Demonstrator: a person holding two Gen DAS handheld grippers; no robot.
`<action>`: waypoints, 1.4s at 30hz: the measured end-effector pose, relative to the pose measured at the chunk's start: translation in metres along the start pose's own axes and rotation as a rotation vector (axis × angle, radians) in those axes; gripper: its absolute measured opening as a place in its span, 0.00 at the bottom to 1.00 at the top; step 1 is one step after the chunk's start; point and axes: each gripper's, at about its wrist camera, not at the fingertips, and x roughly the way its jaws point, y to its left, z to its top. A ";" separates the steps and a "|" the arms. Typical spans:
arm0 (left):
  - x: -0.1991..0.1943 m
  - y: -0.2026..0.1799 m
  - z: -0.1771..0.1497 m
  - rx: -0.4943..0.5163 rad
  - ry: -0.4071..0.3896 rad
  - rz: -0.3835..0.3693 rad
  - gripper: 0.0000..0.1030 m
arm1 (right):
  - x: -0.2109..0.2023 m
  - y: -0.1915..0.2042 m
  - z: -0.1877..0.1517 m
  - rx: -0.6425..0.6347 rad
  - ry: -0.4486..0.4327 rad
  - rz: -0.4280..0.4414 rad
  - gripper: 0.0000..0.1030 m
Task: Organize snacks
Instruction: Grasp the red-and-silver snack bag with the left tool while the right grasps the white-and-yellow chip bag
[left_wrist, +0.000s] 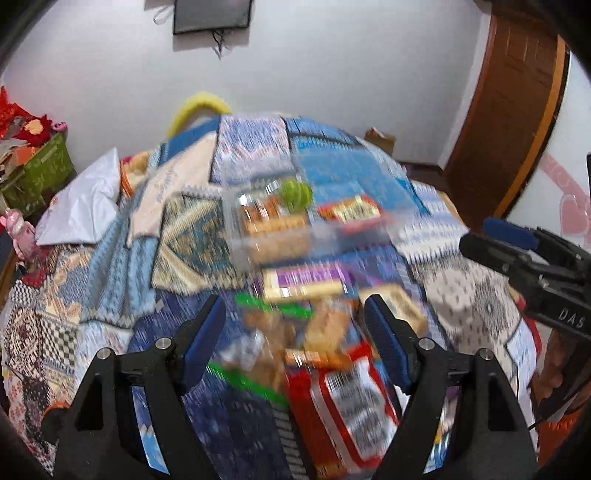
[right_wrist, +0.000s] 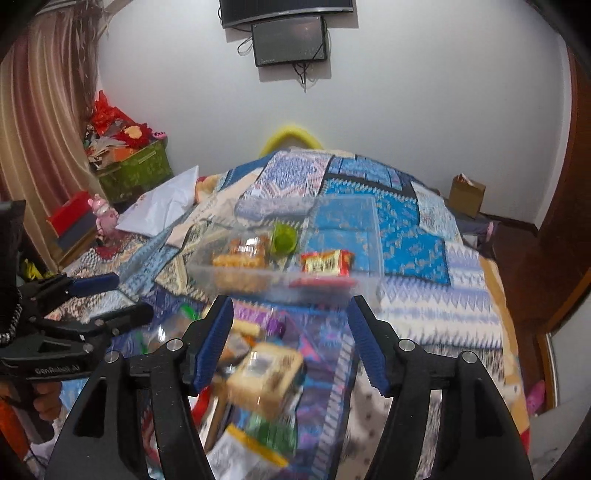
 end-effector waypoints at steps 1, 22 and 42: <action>0.000 -0.003 -0.007 0.005 0.011 -0.004 0.75 | -0.001 0.000 -0.004 0.006 0.006 0.000 0.59; 0.027 -0.002 -0.093 -0.049 0.163 -0.028 0.75 | 0.021 0.032 -0.105 0.029 0.229 0.013 0.59; 0.049 0.002 -0.107 -0.040 0.180 0.011 0.73 | 0.027 0.031 -0.126 0.018 0.254 0.002 0.47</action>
